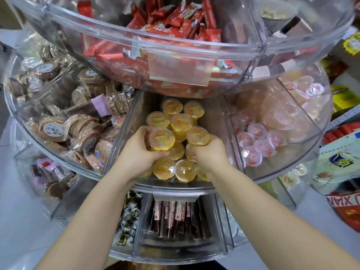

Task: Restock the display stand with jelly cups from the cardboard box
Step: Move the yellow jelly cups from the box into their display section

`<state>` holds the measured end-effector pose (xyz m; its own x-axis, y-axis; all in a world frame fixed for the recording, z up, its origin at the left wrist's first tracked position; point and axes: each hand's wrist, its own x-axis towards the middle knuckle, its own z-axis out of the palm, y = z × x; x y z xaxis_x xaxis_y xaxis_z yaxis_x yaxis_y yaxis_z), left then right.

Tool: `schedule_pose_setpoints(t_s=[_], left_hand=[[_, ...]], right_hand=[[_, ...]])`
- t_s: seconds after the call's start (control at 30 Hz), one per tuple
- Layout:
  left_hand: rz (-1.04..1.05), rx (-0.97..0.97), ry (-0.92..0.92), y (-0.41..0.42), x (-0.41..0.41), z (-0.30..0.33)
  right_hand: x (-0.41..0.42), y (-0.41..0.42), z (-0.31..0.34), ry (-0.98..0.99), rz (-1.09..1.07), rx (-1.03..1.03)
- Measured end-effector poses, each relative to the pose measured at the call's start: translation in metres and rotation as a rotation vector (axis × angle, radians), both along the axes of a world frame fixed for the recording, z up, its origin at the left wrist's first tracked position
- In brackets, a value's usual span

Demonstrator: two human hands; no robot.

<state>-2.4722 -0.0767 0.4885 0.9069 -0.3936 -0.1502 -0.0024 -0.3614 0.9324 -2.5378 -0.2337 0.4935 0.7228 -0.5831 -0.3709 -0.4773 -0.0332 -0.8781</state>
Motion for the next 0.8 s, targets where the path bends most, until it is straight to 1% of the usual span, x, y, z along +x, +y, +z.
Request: schedule_pose_setpoints(t_s=[0.07, 0.13, 0.2, 0.27, 0.4, 0.47, 0.57, 0.67, 0.8], left_hand=[[0.026, -0.023, 0.051, 0.001, 0.001, 0.0], [0.037, -0.03, 0.067, 0.001, 0.001, -0.001], [0.034, -0.022, 0.06, 0.0, 0.0, 0.001], [0.036, -0.018, 0.051, 0.0, 0.0, 0.001], [0.055, -0.026, 0.06, 0.001, 0.001, 0.003], [0.051, -0.026, 0.064, 0.001, 0.0, 0.003], [0.049, -0.02, 0.063, 0.0, -0.001, 0.005], [0.052, -0.019, 0.09, 0.0, -0.002, 0.006], [0.053, -0.023, 0.13, -0.001, -0.002, 0.008]], right_hand=[[-0.001, 0.004, -0.001, -0.044, -0.12, 0.126], [0.004, 0.011, -0.002, -0.055, -0.247, 0.178], [0.012, 0.016, -0.003, -0.041, -0.328, 0.176], [0.018, 0.019, -0.001, -0.016, -0.363, 0.137], [0.015, 0.021, 0.001, -0.071, -0.36, 0.067], [0.013, 0.021, 0.0, -0.095, -0.354, 0.078], [0.017, 0.018, -0.001, -0.027, -0.309, 0.065], [0.02, 0.012, 0.0, 0.042, -0.254, 0.123], [0.005, 0.007, -0.004, -0.02, -0.236, 0.227]])
